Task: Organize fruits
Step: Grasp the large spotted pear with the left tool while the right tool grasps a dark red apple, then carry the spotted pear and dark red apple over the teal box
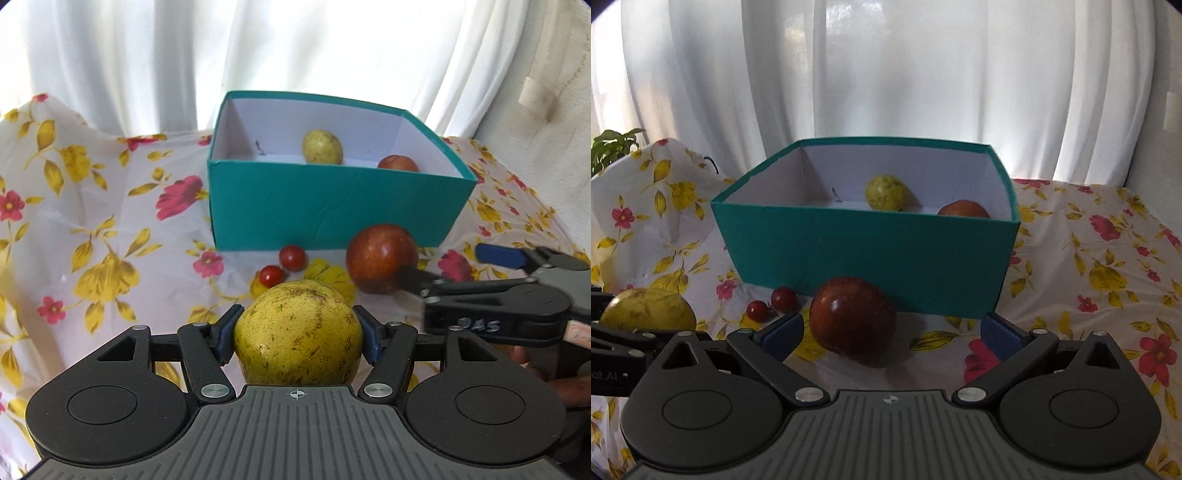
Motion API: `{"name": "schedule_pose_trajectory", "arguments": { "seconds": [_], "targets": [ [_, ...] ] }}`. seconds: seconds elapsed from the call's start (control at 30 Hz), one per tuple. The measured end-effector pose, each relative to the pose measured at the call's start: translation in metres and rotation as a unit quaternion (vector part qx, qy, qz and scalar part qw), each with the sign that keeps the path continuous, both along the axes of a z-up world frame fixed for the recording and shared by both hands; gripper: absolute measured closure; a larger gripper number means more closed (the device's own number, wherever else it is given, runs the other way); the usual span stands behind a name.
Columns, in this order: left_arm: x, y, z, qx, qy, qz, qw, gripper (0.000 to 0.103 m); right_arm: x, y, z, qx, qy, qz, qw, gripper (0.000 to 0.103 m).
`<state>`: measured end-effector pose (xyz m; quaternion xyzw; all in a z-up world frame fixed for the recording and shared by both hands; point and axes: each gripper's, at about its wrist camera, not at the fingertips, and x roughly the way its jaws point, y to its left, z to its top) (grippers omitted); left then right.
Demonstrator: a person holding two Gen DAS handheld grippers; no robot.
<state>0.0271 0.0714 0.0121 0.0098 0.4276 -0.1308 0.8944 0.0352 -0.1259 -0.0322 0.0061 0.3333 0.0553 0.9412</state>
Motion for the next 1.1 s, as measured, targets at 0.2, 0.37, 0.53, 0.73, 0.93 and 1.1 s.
{"name": "schedule_pose_trajectory", "arguments": {
  "seconds": [0.2,0.37,0.53,0.73,0.93,1.1],
  "targets": [
    [0.002,0.005,-0.001,-0.006,0.0,0.003,1.0,0.035,0.017,0.013,-0.016,-0.01,0.02,0.006,1.0,0.006],
    [0.007,0.007,-0.003,-0.01,0.003,0.004,0.9999,0.035,0.034,0.019,-0.024,-0.009,0.033,0.006,0.999,0.011],
    [0.01,0.01,-0.005,-0.01,0.007,0.003,0.9999,0.035,0.047,0.025,-0.031,-0.011,0.04,0.011,0.999,0.017],
    [0.011,0.009,-0.007,-0.01,0.012,-0.001,0.9999,0.035,0.058,0.027,-0.04,0.001,0.047,0.011,0.999,0.03],
    [0.01,0.009,-0.004,-0.01,0.004,-0.003,0.9999,0.035,0.055,0.019,-0.033,0.022,0.049,0.018,0.998,0.03],
    [0.012,0.003,0.006,-0.007,-0.007,-0.006,0.9999,0.035,0.032,0.007,-0.007,0.03,0.025,0.014,0.999,0.03]
  ]
}}
